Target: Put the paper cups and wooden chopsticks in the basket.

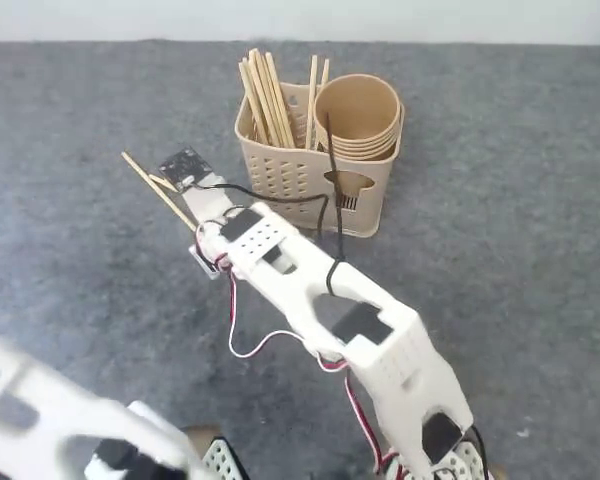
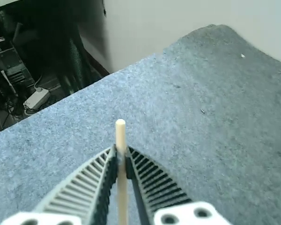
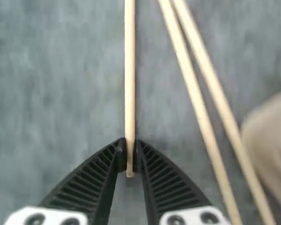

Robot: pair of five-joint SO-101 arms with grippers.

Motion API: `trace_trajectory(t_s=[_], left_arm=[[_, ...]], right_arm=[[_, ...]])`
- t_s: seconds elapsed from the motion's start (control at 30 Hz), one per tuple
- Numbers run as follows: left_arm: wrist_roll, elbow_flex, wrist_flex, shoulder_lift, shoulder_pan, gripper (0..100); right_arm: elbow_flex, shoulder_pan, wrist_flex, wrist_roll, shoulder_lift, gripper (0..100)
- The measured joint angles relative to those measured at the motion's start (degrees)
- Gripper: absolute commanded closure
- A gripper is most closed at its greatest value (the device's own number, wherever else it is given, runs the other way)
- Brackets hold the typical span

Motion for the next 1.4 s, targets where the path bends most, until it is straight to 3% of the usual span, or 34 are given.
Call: trace_trajectory(t_s=[0.1,0.2,0.47,0.63,0.83,1.07,1.23,1.4], left_arm=[[1.93,-6.59,-1.67,7.82,-3.69,99],[2.20,-14.51,-1.93,18.02,-6.42,99],[2.73,-31.91,-0.97,41.23,-10.02,99],[2.73,-36.04,1.67,45.89,-10.29,99],[2.55,-36.13,1.85,45.98,-10.64,99],[2.55,-36.13,1.85,45.98,-12.13,99],[2.64,-36.13,1.85,45.98,-12.48,99],[2.73,-36.13,1.85,45.98,-12.48,99]], right_arm=[[5.36,1.14,6.33,-0.79,-6.51,99.0],[16.18,1.14,5.89,-0.53,-16.09,99.0],[63.03,1.05,-12.75,1.32,-56.18,99.0],[82.99,1.14,-10.46,4.40,-80.26,96.9],[85.63,2.20,3.96,8.88,-92.92,79.5],[82.37,2.46,5.54,12.22,-92.84,78.6],[75.25,2.29,-2.37,10.20,-85.71,78.6],[66.37,0.88,-12.84,7.47,-69.19,78.6]])
